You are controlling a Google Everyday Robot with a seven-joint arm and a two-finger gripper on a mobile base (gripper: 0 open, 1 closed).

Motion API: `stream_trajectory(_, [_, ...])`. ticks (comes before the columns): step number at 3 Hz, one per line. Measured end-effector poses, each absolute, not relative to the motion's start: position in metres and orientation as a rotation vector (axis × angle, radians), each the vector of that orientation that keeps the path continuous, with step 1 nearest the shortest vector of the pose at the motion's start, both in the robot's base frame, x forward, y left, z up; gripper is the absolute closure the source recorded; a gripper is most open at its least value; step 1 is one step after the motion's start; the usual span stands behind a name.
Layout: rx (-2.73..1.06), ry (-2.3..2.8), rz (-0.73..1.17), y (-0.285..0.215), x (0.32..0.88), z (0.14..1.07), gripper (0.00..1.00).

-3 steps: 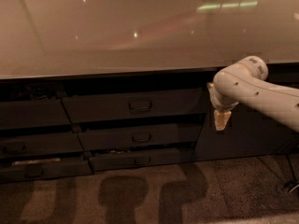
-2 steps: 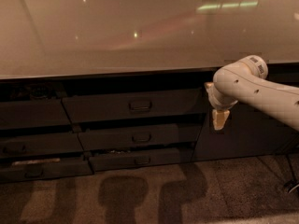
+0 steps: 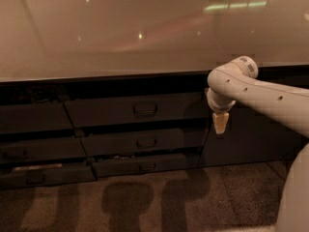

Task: Open top drawer

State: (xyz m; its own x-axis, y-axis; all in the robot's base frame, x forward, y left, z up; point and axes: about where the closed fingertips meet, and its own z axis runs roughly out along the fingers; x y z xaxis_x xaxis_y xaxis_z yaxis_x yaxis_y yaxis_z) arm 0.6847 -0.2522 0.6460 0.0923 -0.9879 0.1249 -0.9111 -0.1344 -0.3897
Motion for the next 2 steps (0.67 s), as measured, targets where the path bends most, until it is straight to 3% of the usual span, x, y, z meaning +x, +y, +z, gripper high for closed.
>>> stream_trajectory(2, [-2.172, 1.972, -0.543, -0.259, 0.696, 0.635, 0.0])
